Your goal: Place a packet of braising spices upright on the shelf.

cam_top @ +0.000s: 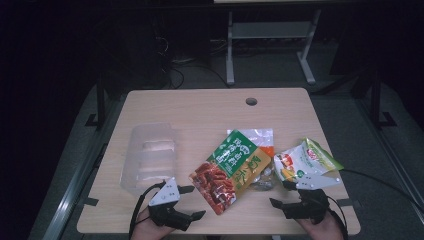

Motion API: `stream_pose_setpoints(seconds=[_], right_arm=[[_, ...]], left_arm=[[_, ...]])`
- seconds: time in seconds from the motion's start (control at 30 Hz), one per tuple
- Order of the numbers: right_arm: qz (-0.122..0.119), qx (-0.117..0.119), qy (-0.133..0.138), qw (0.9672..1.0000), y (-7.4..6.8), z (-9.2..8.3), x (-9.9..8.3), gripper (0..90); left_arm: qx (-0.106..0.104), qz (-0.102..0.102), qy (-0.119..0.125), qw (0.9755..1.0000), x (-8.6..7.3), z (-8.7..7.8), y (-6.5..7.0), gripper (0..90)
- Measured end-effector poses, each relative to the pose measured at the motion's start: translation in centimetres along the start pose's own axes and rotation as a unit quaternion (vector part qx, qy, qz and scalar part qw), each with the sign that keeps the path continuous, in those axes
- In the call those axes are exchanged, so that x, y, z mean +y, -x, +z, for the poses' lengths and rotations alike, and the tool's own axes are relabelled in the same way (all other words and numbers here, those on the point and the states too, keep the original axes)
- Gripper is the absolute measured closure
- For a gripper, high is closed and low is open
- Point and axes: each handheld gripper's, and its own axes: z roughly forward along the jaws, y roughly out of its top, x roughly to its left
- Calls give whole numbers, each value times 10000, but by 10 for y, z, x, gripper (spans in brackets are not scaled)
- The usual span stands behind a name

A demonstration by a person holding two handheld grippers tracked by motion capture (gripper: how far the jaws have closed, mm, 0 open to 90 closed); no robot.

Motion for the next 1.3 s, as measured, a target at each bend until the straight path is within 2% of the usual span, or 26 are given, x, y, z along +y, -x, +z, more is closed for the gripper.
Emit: stream_pose_setpoints(seconds=[0.53,0.73,0.83,0.97,1.07,1.3], right_arm=[[44,82,72,9999,-4,0,3,224],[114,132,228,9996,-4,0,10,221],[219,180,309,9991,1,0,16,221],[190,105,278,9994,6,2,30,222],[288,83,306,9991,11,2,42,222],[443,96,307,9985,28,13,64,222]], left_arm=[[38,68,-1,10000,-1,-3,3,184],[67,87,-6,9999,0,-4,3,185],[85,51,19,9999,0,-4,2,184],[111,38,31,9999,0,-6,0,185],[118,34,45,9999,0,-6,0,185],[99,46,37,9999,0,-5,1,185]])
